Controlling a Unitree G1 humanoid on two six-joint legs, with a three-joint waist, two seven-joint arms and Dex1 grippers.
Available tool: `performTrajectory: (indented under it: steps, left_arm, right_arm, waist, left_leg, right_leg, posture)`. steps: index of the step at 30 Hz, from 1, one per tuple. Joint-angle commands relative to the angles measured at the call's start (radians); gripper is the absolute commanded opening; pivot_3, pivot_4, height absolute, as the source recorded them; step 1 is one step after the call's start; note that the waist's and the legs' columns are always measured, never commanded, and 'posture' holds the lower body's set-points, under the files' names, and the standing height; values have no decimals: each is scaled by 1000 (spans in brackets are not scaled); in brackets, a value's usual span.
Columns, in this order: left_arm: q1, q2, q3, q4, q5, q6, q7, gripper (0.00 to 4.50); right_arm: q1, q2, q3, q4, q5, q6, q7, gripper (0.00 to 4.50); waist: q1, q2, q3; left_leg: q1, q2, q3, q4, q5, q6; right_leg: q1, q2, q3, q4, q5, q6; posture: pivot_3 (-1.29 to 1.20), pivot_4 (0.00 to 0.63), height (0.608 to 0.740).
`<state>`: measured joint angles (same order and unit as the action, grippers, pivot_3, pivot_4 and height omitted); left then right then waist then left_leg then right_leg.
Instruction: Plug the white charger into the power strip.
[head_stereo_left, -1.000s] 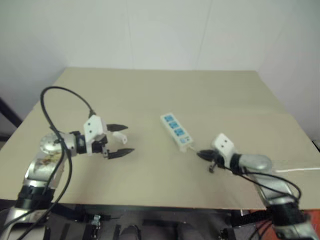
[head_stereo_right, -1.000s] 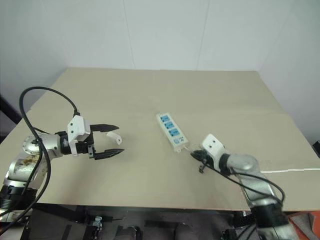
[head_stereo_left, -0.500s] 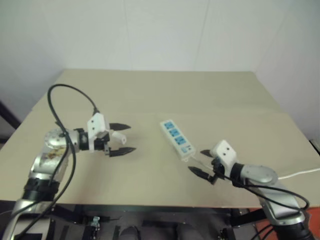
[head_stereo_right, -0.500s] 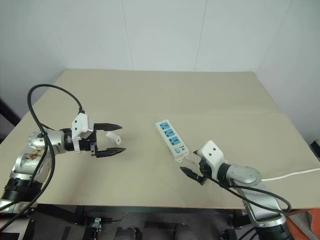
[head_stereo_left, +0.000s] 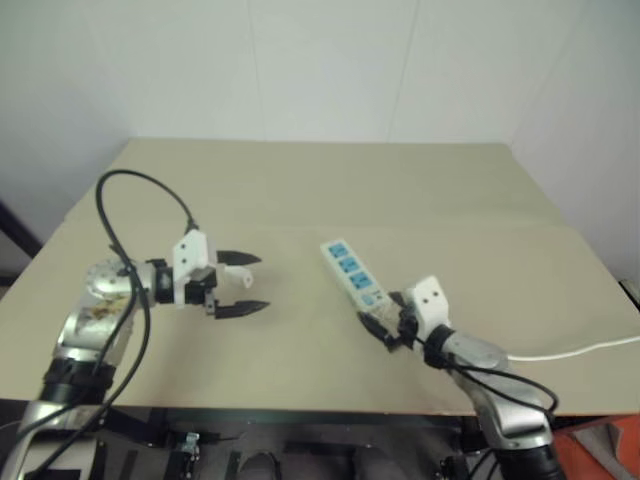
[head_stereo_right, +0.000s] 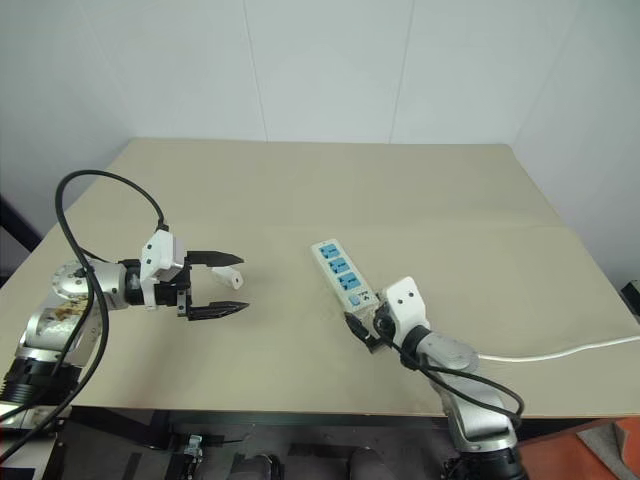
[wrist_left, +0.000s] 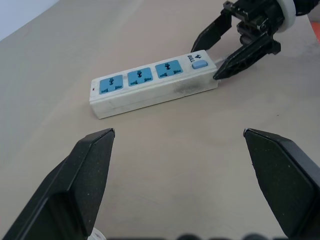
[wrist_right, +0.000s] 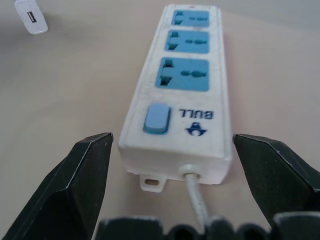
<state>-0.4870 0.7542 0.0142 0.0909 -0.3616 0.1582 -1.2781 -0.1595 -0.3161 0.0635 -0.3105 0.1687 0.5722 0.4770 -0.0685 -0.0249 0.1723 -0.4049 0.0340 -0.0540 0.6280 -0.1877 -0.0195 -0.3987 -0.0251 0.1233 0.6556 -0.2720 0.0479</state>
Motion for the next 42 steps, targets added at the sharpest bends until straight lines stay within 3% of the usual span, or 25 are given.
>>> performTrajectory:
  steps: [1,7,17,22,27,32,36,42]
  left_arm:
    - [-2,13,23,-29,-12,-5,3,4500]
    - [-10,9,20,-25,-8,-9,4,4500]
    - [-20,23,38,1,-2,-13,12,4500]
    - [-31,16,30,4,26,-15,60,4500]
    - [-68,17,-10,18,81,-77,54,4500]
    - [-279,45,-128,173,157,-135,-127,4500]
    - [-517,62,-321,448,382,-272,-268,4500]
    - [-823,-101,-487,888,589,-417,-326,4500]
  right_arm:
    - [-23,44,-12,32,2,-59,-44,4474]
    - [-16,141,-54,155,6,-216,-119,4474]
    - [19,192,-42,254,-7,-387,-129,4474]
    - [6,186,-26,288,-16,-415,-113,3450]
    - [-9,175,-14,310,-32,-432,-100,3451]
    - [-28,163,-10,337,-33,-438,-89,3451]
    - [-44,155,-6,356,-30,-435,-75,3451]
    - [-52,148,11,378,-36,-408,-60,3451]
  waist:
    - [0,0,0]
    - [-1,0,0]
    - [-2,0,0]
    - [-1,-1,0]
    - [-2,-2,-1]
    - [-1,-4,-2]
    - [-9,-4,-2]
    - [-4,-5,-2]
  left_leg:
    - [0,0,0,0,0,0]
    - [0,0,0,0,0,0]
    - [0,0,0,0,0,0]
    - [1,0,0,0,0,0]
    - [5,0,0,0,0,0]
    - [6,0,0,0,0,0]
    - [6,0,0,0,0,0]
    - [5,0,0,0,0,0]
  right_leg:
    - [0,0,0,0,0,0]
    - [-1,0,0,0,0,0]
    - [-1,0,0,1,0,0]
    - [1,0,0,1,0,0]
    - [4,0,0,1,0,0]
    - [6,1,0,0,0,0]
    - [6,2,1,-1,0,0]
    - [5,2,1,0,0,0]
  posture:
    - [0,150,740]
    - [0,150,740]
    - [0,150,740]
    - [0,150,740]
    - [0,150,740]
    - [0,150,740]
    - [0,150,740]
    - [0,150,740]
